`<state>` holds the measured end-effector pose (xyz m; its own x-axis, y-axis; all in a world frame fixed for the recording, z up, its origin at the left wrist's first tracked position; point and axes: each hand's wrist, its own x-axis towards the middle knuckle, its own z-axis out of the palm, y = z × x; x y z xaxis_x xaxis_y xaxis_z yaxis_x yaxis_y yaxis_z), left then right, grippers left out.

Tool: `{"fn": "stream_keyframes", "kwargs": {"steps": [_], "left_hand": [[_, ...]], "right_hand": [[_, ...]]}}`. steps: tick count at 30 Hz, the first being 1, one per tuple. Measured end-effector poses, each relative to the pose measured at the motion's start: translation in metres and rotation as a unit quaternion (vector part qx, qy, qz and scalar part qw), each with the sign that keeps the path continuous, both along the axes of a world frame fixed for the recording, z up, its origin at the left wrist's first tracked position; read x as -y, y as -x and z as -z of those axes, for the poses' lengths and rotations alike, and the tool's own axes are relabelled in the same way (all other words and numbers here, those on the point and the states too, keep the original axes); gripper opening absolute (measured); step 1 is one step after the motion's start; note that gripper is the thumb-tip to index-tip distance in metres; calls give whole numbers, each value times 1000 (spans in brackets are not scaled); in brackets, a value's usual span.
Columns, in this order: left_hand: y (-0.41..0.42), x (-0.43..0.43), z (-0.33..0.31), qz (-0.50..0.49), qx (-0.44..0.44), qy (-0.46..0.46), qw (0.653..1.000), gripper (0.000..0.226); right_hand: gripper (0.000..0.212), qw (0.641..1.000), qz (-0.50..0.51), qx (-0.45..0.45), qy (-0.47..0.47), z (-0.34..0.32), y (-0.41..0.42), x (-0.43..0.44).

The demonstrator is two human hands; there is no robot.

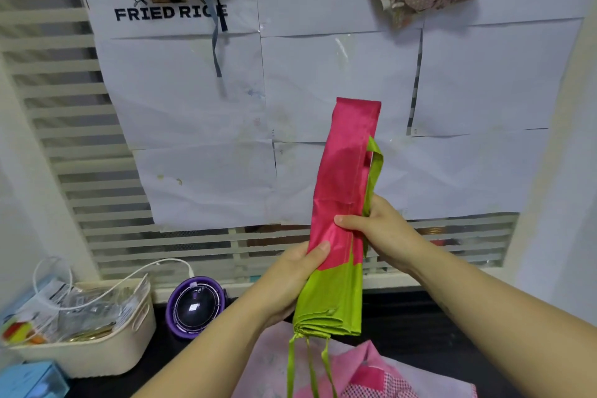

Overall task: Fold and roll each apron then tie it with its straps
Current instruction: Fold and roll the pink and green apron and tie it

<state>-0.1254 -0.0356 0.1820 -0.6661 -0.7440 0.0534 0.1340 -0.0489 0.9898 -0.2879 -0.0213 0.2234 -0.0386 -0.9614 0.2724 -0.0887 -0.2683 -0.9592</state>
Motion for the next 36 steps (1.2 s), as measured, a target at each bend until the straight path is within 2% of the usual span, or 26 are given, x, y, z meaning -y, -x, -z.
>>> {"fn": "stream_keyframes", "kwargs": {"steps": [3, 8, 13, 15, 18, 23, 26, 28, 31, 33, 36], "left_hand": [[-1, -5, 1, 3, 47, 43, 998, 33], [1, -6, 5, 21, 28, 23, 999, 31], [-7, -3, 4, 46, 0, -47, 998, 23], [-12, 0, 1, 53, -10, -85, 995, 17], [-17, 7, -1, 63, -10, -101, 993, 27], [-20, 8, -2, 51, -10, -98, 994, 14], [-24, 13, 0, 54, 12, -126, 990, 18], [-29, 17, -3, 49, 17, -183, 982, 26], [-35, 22, -5, 78, 0, -262, 962, 60], [-38, 20, -8, 123, -17, -266, 956, 74], [-39, 12, -11, 149, -23, -238, 960, 67]], "right_hand": [[25, 999, -8, 31, -7, 1, 2, 2], [18, 1000, -1, 15, -20, 2, 5, 6], [20, 991, -12, -125, 53, -2, 8, 1], [27, 980, -32, -180, 84, -5, 12, -2], [46, 957, -34, -251, 137, -3, 18, 0], [50, 902, -11, -382, 201, 4, 25, 14], [45, 863, -26, -449, 229, 4, 27, 16], [41, 849, -29, -467, 246, 1, 29, 16], [40, 830, -30, -487, 268, -1, 34, 18], [43, 823, -40, -497, 271, 0, 34, 18], [43, 828, -45, -493, 262, 2, 34, 18]]}}
